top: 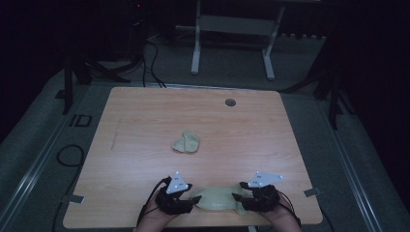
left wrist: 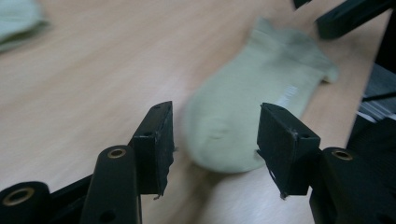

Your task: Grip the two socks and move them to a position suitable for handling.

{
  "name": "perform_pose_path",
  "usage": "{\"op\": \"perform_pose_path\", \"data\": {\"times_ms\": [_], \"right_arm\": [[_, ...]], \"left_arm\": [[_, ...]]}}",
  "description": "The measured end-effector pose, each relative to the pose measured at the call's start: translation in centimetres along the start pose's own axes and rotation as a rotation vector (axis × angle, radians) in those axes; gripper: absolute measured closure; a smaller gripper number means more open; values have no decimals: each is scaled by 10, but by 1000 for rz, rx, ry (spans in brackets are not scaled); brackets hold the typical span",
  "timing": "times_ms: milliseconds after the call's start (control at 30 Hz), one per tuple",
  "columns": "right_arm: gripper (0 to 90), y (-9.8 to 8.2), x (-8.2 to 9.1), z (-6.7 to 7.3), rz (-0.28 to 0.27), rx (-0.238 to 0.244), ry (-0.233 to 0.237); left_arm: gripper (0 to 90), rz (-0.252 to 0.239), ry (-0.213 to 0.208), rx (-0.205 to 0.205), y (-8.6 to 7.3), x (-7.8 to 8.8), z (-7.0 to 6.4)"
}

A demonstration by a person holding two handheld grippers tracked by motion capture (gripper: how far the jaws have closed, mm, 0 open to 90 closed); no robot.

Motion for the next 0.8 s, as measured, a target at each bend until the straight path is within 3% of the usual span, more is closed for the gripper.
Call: {"op": "perform_pose_path", "data": {"times_ms": [167, 333, 500, 667, 733, 800], "right_arm": [[481, 33, 5, -5, -29, 24, -5], [481, 77, -7, -12, -35, 47, -15], [477, 119, -31, -13, -28, 48, 5], [477, 155, -63, -17, -11, 53, -10], [474, 159, -68, -17, -9, 52, -7], [473, 177, -94, -21, 9, 49, -17]], "left_arm": [[462, 0, 45, 34, -12, 14, 17], [462, 10, 85, 50, -29, 22, 32], [463, 37, 128, 79, -45, 26, 43], [463, 9, 120, 118, -49, 32, 47], [463, 5, 124, 125, -49, 33, 48], [463, 5, 130, 128, -51, 35, 48]]}}
Point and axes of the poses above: each handheld gripper's, and its own axes: x roughly backward along the jaws, y roughly out of its top, z roughly to its left, the point moved 9 cm from there along -x, roughly forward along the jaws, and after that the axes turned 7 degrees about z, right-handed, at the moved point
